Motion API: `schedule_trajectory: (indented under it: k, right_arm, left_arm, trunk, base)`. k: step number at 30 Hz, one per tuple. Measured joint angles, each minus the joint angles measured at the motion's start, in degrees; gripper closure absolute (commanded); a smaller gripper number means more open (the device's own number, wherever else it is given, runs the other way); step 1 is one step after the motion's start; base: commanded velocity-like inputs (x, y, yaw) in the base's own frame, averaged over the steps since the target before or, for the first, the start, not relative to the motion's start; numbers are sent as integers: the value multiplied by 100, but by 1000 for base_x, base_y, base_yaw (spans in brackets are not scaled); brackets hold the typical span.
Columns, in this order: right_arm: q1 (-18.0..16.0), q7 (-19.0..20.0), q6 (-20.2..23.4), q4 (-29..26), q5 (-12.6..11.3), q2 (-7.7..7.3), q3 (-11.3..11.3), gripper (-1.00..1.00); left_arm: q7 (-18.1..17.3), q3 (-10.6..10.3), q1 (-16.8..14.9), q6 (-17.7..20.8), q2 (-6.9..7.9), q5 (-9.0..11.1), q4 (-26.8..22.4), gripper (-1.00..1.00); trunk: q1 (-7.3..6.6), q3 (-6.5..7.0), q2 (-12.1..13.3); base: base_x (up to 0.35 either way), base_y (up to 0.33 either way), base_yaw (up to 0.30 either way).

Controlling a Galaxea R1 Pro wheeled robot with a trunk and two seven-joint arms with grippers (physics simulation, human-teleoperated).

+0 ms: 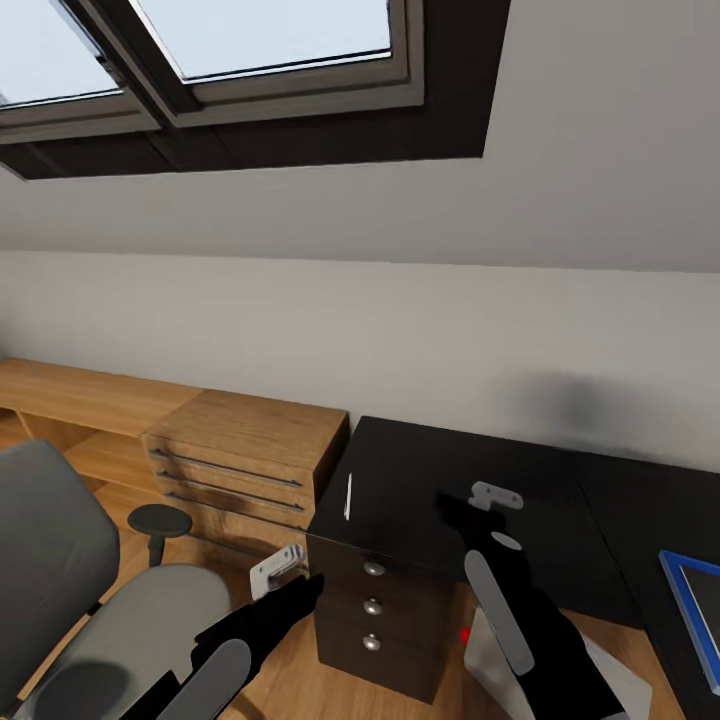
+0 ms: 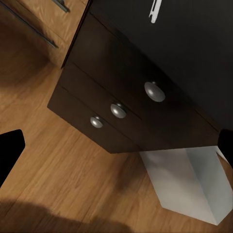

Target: In the bedroom, organize the workspace by keeping the computer under the desk, ensuring the monitor is on the desk, placing the keyboard on the desk next to the monitor, placing the mouse on the desk next to the keyboard, moving the folder from the swivel chair onto the desk next to the mouse, stacking the notebook on top of the folder with the pen on top of the notebook, and positioning the swivel chair next to the desk.

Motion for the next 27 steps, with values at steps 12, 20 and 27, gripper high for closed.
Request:
schedule_trajectory:
  k: [12,20,27]
  right_arm:
    - [0,-72,-42,-33,-23,49,71,-100]
    - [0,-94,-97,-96,0,58,91,-100]
    - [-1,-92,-147,-66,-3,61,107,-100]
  left_arm:
    - [-7,0,0,0,8,-5,0,-100]
    - [-15,-7,1,9,2,-17,-1,-100]
    - [-15,-7,1,9,3,-21,-2,-100]
  trunk:
    - [0,-1,0]
    - [-3,-1,-1]
    - [-3,-1,-1]
  base:
    - [0,0,1]
    - [229,0,48]
    - [321,0,207]
